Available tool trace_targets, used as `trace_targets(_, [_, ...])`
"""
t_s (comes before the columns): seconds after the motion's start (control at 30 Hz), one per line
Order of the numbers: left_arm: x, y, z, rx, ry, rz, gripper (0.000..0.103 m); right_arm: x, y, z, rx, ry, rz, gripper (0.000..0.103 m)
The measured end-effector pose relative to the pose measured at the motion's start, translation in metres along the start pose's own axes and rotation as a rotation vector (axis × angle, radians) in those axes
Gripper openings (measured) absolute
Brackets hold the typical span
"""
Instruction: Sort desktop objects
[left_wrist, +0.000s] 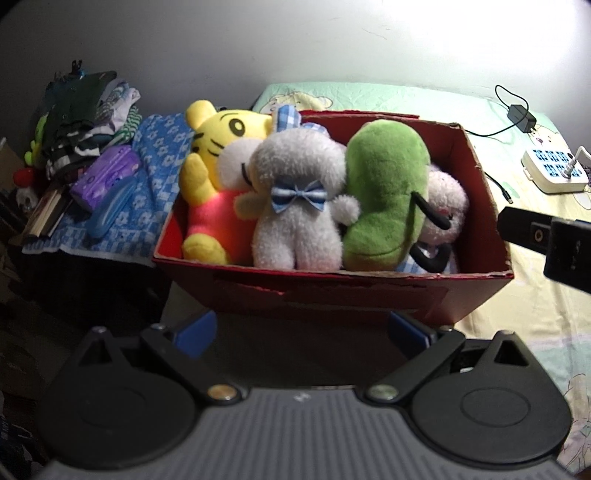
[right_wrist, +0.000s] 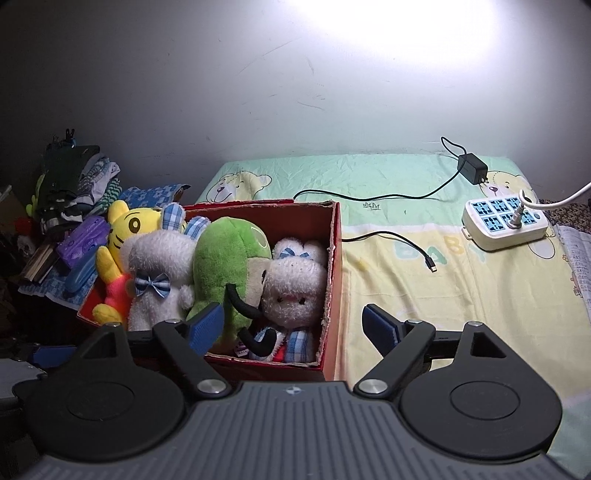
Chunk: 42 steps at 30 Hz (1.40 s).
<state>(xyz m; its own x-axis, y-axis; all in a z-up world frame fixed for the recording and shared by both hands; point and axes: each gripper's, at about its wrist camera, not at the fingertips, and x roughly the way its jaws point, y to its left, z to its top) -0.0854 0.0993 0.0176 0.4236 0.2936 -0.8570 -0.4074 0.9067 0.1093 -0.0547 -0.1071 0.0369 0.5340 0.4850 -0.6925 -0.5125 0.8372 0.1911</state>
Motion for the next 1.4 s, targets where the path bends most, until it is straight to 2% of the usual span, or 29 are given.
trace_targets(0.13, [-0.006,-0.025,-0.008,0.015,0.004,-0.052,0.099,-0.012,-0.025,-0.004,0.026,-0.023,-0.065,0.084])
trace_targets(0.33, [-0.014,-0.069,-0.011,0.079,-0.024,-0.084,0.099,-0.022,-0.067,-0.013,0.088,-0.03,-0.194,0.084])
trace_targets(0.53, [-0.009,-0.111,-0.021,0.148,0.008,-0.116,0.099,-0.03,-0.097,-0.029,0.125,-0.032,-0.301,0.085])
trace_targets(0.67, [-0.002,-0.129,-0.026,0.179,0.05,-0.147,0.099,-0.027,-0.109,-0.038,0.132,0.001,-0.338,0.086])
trace_targets(0.8, [0.002,-0.141,-0.023,0.2,0.055,-0.157,0.099,-0.027,-0.116,-0.04,0.135,0.021,-0.359,0.086])
trace_targets(0.97, [0.006,-0.144,-0.02,0.221,0.064,-0.167,0.099,-0.026,-0.123,-0.04,0.161,0.041,-0.386,0.086])
trace_targets(1.1, [0.011,-0.132,-0.017,0.21,0.083,-0.185,0.099,-0.023,-0.116,-0.039,0.155,0.059,-0.388,0.086])
trace_targets(1.4, [0.02,-0.068,-0.017,0.164,0.104,-0.195,0.099,-0.008,-0.069,-0.042,0.115,0.141,-0.348,0.086])
